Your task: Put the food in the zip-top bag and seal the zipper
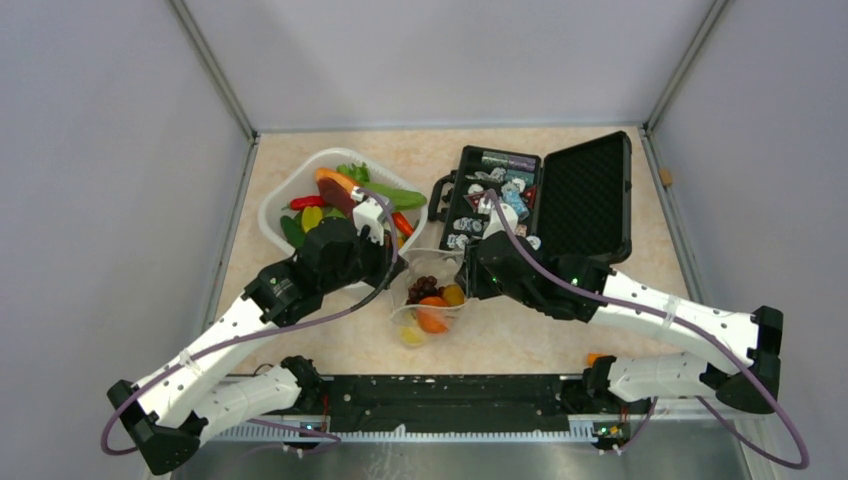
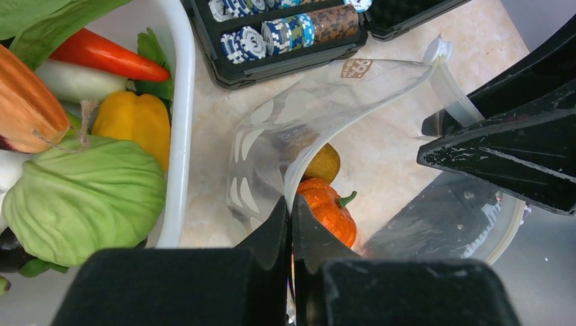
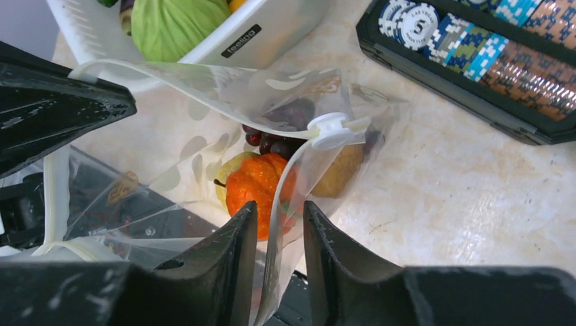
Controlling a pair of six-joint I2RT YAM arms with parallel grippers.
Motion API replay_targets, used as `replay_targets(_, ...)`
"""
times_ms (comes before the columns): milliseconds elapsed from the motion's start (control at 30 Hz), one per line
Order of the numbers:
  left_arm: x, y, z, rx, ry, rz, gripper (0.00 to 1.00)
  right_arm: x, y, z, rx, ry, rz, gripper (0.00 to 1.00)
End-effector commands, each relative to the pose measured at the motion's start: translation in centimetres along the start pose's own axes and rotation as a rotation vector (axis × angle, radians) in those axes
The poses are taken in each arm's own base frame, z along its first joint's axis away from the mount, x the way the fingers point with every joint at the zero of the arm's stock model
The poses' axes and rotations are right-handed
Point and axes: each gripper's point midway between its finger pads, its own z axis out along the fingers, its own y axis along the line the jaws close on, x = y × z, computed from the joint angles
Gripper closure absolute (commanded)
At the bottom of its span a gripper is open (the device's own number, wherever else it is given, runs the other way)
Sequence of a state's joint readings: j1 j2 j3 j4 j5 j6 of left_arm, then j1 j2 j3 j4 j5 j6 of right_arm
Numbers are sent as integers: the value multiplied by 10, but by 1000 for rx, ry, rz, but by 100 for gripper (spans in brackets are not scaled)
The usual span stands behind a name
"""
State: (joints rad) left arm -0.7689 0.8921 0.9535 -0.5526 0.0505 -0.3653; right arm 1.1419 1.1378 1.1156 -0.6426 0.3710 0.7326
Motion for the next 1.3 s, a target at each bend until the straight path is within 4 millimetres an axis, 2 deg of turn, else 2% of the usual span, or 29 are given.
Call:
replay_targets(0, -21, -7, -4, 19, -78, 2, 100, -21, 1, -9, 17, -55, 23, 72)
replay_targets(67, -21, -7, -5, 18, -81, 1, 100, -24, 1, -9, 18, -68, 25, 80)
replay_targets(300, -20, -4, -4, 7, -81, -4, 100, -32, 9, -9, -10, -93, 16, 97)
replay_targets(467, -23, -7, -4, 18, -92, -11, 98, -44, 4, -13, 15, -140, 5, 100)
replay_targets(500, -24, -8, -5, 24, -94, -11, 95, -46, 5, -14, 11, -145, -1, 100)
replay_targets(533, -25, -9, -5, 26, -98, -11, 87, -47, 7, -14, 5, -146, -7, 100)
replay_targets(633, -29, -11, -7, 37, -117, -12, 49, -46, 11, -12, -8, -139, -15, 100)
replay_targets(733, -36, -10, -10, 28, -149, -13, 36, -42, 12, -7, -15, -128, -13, 100)
replay_targets(800, -41, -11, -14, 28, -175, -12, 23, -39, 13, -5, -19, -122, -12, 100)
replay_targets(933, -53, -2, -23, -22, -236, -4, 3, -39, 13, -4, -19, -121, -17, 100)
replay_targets(1067, -57, 3, -32, -52, -263, -4, 1, -39, 12, -4, -13, -124, -20, 100)
replay_targets(1267, -63, 38, -48, -242, -332, -27, 1, -41, 11, -5, -15, -135, -26, 100)
